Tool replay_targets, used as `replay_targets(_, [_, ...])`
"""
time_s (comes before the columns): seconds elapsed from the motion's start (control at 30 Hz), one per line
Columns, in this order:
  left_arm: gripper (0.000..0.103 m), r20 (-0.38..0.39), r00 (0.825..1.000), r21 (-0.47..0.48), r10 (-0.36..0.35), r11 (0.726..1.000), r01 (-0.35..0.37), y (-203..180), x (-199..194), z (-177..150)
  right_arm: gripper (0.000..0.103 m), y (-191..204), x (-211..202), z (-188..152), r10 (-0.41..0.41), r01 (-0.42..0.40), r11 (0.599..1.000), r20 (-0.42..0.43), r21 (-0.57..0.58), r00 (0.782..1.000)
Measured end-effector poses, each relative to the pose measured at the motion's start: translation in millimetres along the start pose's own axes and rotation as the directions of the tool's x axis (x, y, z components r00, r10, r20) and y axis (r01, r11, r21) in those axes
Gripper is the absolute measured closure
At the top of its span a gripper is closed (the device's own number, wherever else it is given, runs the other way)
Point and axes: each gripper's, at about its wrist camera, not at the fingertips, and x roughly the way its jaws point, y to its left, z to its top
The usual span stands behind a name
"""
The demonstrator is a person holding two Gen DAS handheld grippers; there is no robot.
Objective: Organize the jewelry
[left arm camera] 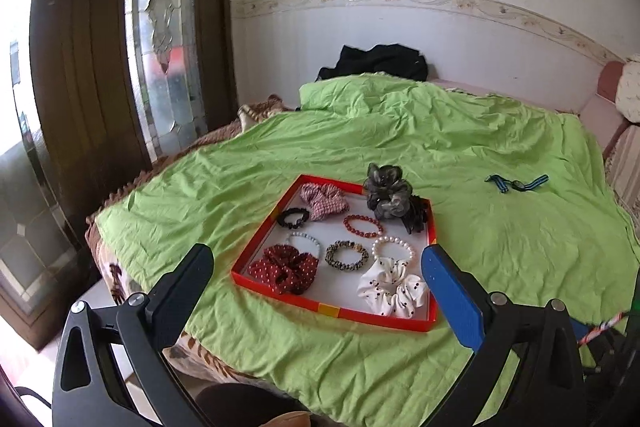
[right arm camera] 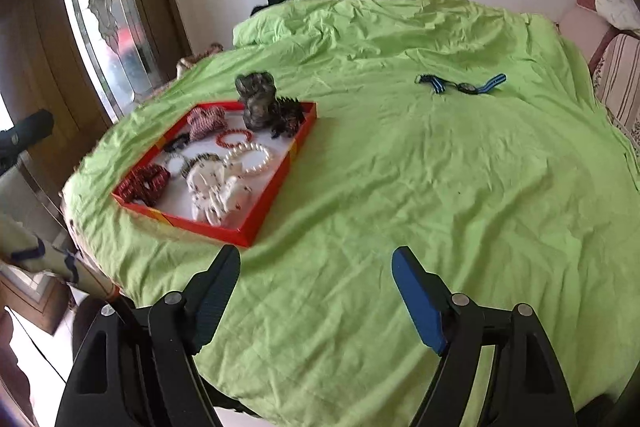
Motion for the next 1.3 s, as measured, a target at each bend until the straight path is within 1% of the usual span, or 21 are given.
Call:
replay_targets(0.07, [0.000,-0.018,1.000,-0.016,-0.002,1.000,0.002,1,5,0,0.021,0,2,0,0.014,-0.014,1.000,-0.011,0.005,1.000])
replay_targets(0.13, [0.000,-0.017,1.000,-0.021,0.017,1.000,-0.017,2,8,0,0.021,1,2,0,0.013,-0.013,1.000,0.000,0.006,1.000])
replay_targets(0.2, [0.000,-0.017,0.998,-0.012,0.055,0.998,-0.055,3,9,-1,0.020,3,4,-1,0.011,-0.011,1.000,0.001,0.011,1.000])
replay_targets(0.3, [0.000,-0.008,0.997,0.004,0.081,0.997,-0.081,3,8,-5,0.020,10,12,-4,0.028,-0.028,1.000,-0.037,-0.001,0.999])
replay_targets(0.37, [0.000,-0.018,0.997,-0.004,0.071,0.997,-0.071,4,10,-7,0.020,15,12,-6,0.021,-0.022,1.000,-0.040,-0.021,0.999])
replay_targets(0.47, [0.000,-0.056,0.997,-0.002,0.043,0.999,-0.044,3,16,-8,0.020,19,8,-7,0.006,-0.007,0.999,-0.026,-0.037,1.000])
replay_targets(0.57, [0.000,-0.102,0.992,0.019,0.076,0.997,-0.075,0,24,-11,0.020,20,6,-6,0.001,-0.002,0.999,-0.024,-0.036,1.000])
replay_targets(0.6, [0.000,-0.122,0.990,0.028,0.076,0.997,-0.073,-1,27,-14,0.020,20,6,-6,-0.002,0.002,0.999,-0.026,-0.035,1.000])
replay_targets(0.7, [0.000,-0.150,0.987,0.023,0.058,0.998,-0.055,0,31,-19,0.020,21,5,-7,-0.010,0.009,0.999,-0.030,-0.034,0.999])
replay_targets(0.9, [0.000,-0.179,0.983,0.018,0.039,0.999,-0.037,4,33,-25,0.020,28,7,-8,-0.022,0.020,0.999,-0.043,-0.047,0.999])
replay_targets(1.03, [0.000,-0.211,0.977,-0.002,0.011,1.000,-0.011,7,37,-29,0.020,33,6,-8,-0.030,0.027,0.998,-0.044,-0.061,0.999])
replay_targets(1.3, [0.000,-0.235,0.972,0.019,0.002,1.000,0.003,5,41,-34,0.020,31,6,-6,-0.059,0.057,0.997,-0.038,-0.048,0.998])
